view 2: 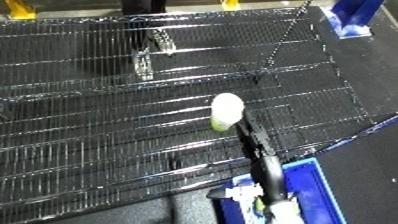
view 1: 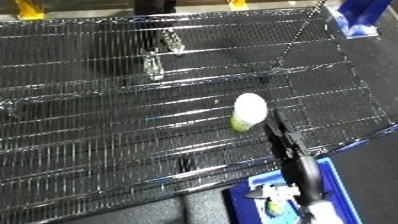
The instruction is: Pick up the object and place it into the box
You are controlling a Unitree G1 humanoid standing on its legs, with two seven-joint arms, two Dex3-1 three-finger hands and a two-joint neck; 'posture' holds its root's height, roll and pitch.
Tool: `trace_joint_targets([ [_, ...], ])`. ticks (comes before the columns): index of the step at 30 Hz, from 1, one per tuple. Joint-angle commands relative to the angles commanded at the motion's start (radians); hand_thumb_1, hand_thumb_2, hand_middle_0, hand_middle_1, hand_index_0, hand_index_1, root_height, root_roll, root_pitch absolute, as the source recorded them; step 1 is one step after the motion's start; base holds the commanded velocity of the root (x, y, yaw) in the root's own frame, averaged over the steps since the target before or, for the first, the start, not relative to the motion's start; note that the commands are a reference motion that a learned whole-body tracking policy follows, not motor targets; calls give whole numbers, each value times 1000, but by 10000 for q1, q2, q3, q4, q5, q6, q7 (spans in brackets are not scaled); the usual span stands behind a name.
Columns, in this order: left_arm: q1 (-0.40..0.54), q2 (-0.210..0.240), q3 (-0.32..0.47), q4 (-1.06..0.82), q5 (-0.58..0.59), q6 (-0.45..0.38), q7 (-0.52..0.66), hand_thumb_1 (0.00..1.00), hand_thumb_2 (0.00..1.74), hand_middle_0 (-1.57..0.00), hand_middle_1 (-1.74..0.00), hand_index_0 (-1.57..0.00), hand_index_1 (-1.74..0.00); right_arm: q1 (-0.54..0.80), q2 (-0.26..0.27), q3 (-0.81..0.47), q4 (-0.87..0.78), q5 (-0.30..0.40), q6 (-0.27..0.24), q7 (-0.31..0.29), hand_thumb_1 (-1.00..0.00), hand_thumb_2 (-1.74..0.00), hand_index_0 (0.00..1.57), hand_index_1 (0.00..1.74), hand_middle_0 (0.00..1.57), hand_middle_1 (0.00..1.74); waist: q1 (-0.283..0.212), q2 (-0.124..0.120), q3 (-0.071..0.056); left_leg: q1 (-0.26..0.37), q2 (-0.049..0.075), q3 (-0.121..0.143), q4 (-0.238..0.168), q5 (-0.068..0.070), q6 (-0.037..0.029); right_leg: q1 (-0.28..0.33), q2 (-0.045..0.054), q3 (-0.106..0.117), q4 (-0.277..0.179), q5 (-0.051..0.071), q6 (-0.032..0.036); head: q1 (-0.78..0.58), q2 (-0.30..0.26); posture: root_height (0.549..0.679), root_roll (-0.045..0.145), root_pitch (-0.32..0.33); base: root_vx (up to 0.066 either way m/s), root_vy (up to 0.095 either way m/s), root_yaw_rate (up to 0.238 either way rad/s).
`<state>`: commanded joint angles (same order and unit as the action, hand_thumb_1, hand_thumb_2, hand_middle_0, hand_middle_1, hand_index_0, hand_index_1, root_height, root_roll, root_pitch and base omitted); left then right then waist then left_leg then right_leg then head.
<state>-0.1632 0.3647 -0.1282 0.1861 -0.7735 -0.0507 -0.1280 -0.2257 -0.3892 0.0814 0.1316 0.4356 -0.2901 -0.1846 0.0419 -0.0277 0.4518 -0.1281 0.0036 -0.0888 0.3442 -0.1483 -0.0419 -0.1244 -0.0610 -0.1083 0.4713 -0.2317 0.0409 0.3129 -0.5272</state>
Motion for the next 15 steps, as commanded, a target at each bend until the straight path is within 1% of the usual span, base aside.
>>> trace_joint_targets([
  [8, -58, 235, -21, -83, -27, 34, -10, 1000, 1740, -1570, -1740, -1570, -1740, -424, -276, -391, 378, -1, -339, -1022, 0, 0, 0, 0, 0, 0, 24, 120, 321, -357, -69, -7, 354, -87, 40, -374, -65, 22, 369, -19, 19, 531, 535, 666, 34, -53, 6, -4, -4],
  [12, -153, 320, -75, -73, -48, 5, -49, 1000, 1740, -1570, -1740, -1570, -1740, -746, -428, -513, 623, 31, -296, -1382, 0, 0, 0, 0, 0, 0, 28, 211, 492, -608, -123, 4, 522, -89, 64, -654, -90, 50, 561, -4, 28, 760, 665, 665, 35, -44, -9, -1, -14],
  [15, -241, 357, -121, -69, -48, 9, -33, 1000, 1740, -1570, -1740, -1570, -1740, -962, -504, -537, 801, 86, -188, -1509, 0, 0, 0, 0, 0, 0, 19, 272, 600, -774, -146, 4, 638, -95, 74, -842, -93, 83, 712, -15, 25, 961, 801, 664, 35, -39, 12, -8, -12],
])
